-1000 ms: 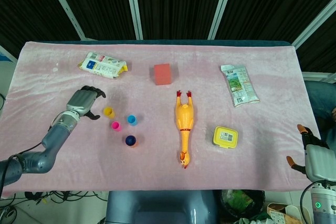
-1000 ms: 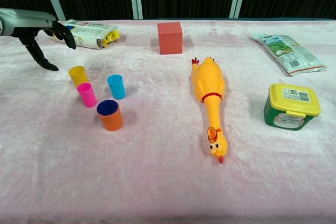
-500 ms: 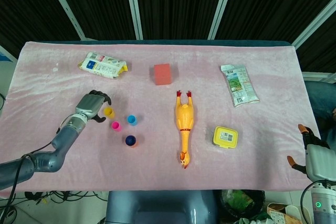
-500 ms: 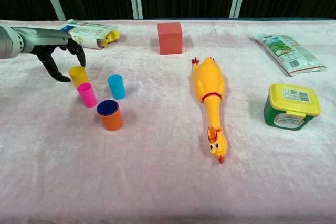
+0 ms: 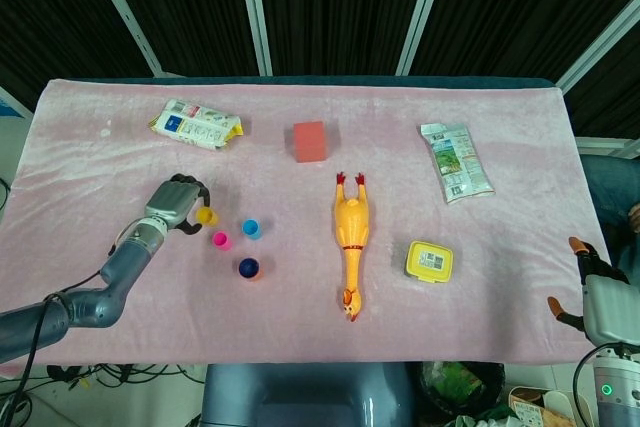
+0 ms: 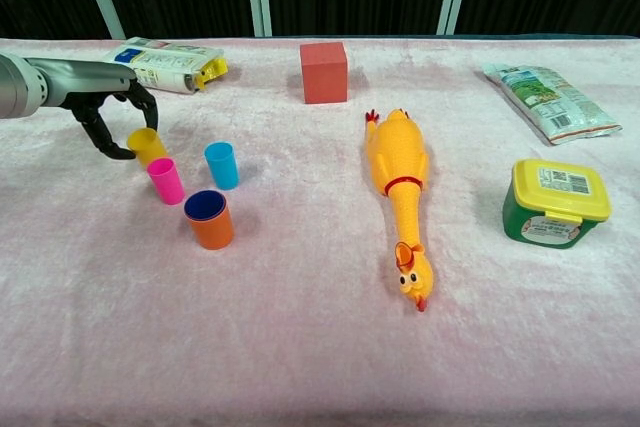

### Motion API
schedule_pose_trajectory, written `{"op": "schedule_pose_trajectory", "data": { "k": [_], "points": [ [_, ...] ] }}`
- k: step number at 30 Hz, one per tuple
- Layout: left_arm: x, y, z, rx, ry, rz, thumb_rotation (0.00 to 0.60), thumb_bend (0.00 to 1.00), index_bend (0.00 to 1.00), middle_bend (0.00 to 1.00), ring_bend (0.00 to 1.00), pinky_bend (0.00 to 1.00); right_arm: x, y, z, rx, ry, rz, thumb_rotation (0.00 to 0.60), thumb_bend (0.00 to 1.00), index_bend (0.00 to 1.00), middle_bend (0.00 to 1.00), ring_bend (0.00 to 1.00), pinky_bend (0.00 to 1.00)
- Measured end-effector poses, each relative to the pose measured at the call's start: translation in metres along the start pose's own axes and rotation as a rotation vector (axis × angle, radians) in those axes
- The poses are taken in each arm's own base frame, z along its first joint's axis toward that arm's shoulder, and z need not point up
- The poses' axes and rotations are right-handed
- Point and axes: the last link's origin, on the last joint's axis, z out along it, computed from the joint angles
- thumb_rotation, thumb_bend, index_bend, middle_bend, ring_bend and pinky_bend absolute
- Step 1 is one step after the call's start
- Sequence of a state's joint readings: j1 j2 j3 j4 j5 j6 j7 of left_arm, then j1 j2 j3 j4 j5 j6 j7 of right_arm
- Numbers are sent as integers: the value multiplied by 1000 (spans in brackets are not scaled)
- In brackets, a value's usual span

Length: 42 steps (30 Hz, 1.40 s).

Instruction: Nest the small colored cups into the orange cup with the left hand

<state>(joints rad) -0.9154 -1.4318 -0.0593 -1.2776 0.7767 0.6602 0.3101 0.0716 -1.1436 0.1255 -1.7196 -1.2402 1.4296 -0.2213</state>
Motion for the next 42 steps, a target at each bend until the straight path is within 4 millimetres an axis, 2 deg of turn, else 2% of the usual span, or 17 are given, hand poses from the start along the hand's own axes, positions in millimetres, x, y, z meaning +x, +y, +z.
{"op": "schedule_pose_trajectory", "data": {
  "k": [8,14,17,24,26,30,35,42],
  "points": [
    [2,4,-1,-6,19,-7,600,373,453,277,116,116,0,0,0,3,0,-3,600,167,115,125,252,256],
    [10,8,-10,-33,56,-4,600,380,457,276,116,118,0,0,-1,3,0,-1,600,167,114,125,253,256],
    [16,13,-22,-62,88,7,600,380,454,274,116,118,0,-1,-1,4,-2,-2,600,167,114,124,253,256],
    [31,37,-66,-182,147,34,600,380,449,272,116,118,-1,-2,-1,3,-1,0,600,167,114,125,252,256],
    [32,44,-81,-219,145,52,600,380,448,272,116,118,-1,-2,-1,2,-2,1,600,167,114,125,253,256],
    [28,52,-99,-260,106,80,600,380,447,270,116,118,0,-1,-1,0,0,1,600,166,114,125,252,256],
    [16,61,-102,-296,31,96,600,380,447,270,116,118,0,0,-1,0,-2,2,600,167,114,125,253,256],
    [4,73,-93,-322,-25,114,600,378,447,272,116,118,-1,-2,-1,4,-6,-2,600,167,114,125,253,256]
  ]
}}
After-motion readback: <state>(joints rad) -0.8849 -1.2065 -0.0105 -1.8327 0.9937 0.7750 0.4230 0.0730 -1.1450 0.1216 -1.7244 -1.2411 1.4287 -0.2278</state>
